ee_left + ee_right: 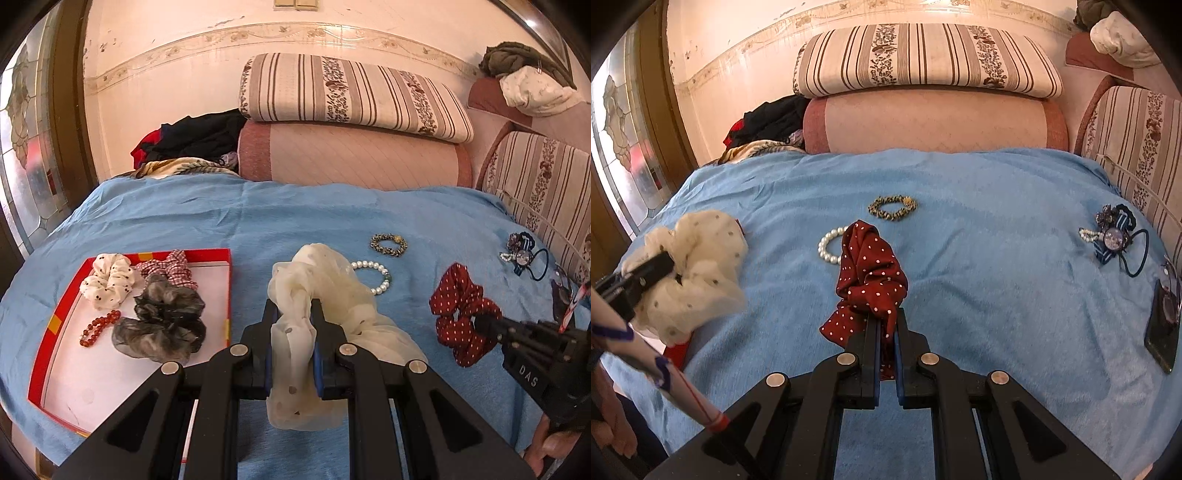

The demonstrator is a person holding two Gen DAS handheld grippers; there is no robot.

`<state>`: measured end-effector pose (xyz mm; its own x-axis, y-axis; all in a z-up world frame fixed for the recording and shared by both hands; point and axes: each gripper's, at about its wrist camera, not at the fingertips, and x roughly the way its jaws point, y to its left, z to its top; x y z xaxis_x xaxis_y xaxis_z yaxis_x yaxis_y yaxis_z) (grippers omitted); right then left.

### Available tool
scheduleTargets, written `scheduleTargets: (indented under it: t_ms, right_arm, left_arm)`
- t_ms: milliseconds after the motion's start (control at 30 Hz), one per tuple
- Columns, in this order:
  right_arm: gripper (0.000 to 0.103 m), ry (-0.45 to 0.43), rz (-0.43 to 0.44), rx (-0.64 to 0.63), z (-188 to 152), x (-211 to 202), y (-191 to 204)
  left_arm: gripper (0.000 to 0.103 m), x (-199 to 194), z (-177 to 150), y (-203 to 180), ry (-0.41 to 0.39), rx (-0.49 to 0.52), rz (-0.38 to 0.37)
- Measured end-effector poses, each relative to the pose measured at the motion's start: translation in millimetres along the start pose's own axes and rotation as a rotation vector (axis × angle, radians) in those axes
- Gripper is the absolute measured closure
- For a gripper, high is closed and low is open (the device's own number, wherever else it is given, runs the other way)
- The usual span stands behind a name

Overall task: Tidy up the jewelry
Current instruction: 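Lift both held scrunchies and carry them toward the red-rimmed tray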

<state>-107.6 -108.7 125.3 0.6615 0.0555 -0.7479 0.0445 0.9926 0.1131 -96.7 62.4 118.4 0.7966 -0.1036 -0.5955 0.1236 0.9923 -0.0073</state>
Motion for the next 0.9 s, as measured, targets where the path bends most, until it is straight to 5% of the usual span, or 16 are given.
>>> scheduleTargets:
  t_ms: [900]
  right_arm:
    - [0.097, -0.005, -0.054, 0.017, -9.9, -33.8, 43.5]
  left_arm:
    - [0.088, -18.8, -4.7, 76.7, -0.028, -0.138, -0.078]
